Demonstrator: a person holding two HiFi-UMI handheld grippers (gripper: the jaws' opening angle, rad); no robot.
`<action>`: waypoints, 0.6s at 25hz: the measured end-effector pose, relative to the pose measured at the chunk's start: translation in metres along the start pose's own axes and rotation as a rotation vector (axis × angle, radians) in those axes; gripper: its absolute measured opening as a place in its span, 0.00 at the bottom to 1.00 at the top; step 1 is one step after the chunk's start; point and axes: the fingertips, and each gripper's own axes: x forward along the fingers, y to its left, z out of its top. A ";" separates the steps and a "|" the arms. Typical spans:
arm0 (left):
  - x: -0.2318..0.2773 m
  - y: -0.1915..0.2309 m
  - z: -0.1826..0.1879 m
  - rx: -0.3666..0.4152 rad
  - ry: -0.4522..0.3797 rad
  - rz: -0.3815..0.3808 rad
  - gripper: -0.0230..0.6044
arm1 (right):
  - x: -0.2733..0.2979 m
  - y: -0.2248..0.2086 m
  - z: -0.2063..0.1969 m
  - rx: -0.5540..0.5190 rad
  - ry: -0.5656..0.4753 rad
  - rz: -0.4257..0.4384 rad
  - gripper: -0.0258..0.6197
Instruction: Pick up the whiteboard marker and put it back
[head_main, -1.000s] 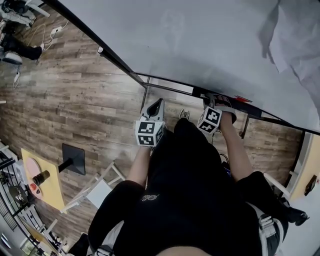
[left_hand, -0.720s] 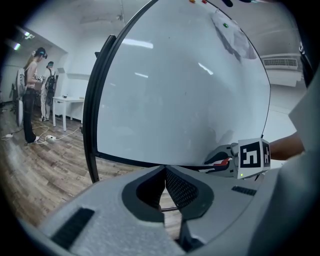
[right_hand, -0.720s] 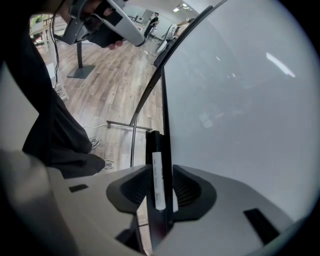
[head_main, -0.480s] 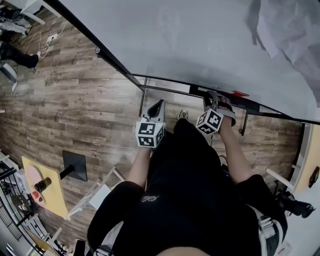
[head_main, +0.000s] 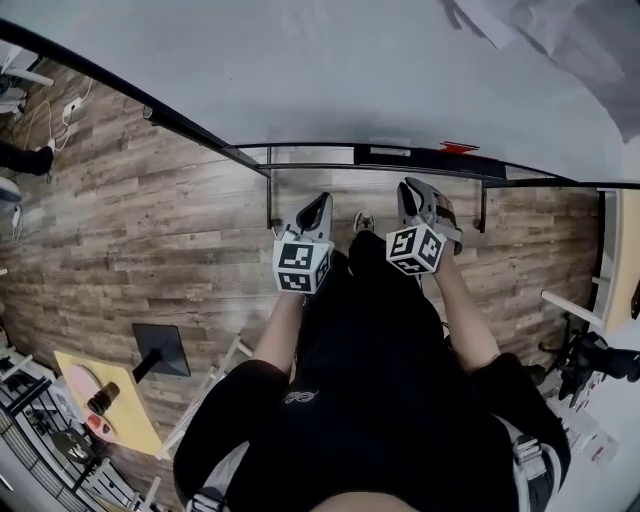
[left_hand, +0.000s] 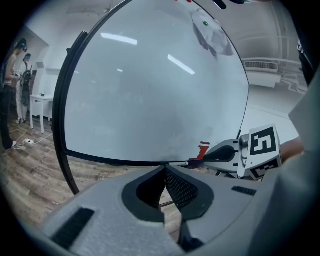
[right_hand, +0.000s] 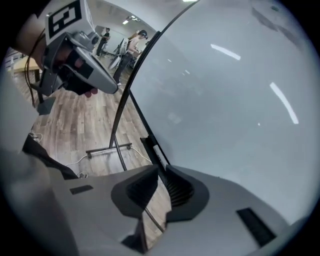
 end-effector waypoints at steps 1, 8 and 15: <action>0.001 -0.005 0.000 0.005 0.001 -0.010 0.05 | -0.005 -0.001 0.001 0.031 -0.019 -0.006 0.09; 0.015 -0.043 0.005 0.072 -0.002 -0.045 0.05 | -0.041 -0.011 0.007 0.198 -0.171 -0.015 0.04; 0.021 -0.088 -0.005 0.072 -0.006 0.013 0.05 | -0.078 -0.016 -0.010 0.430 -0.294 0.053 0.04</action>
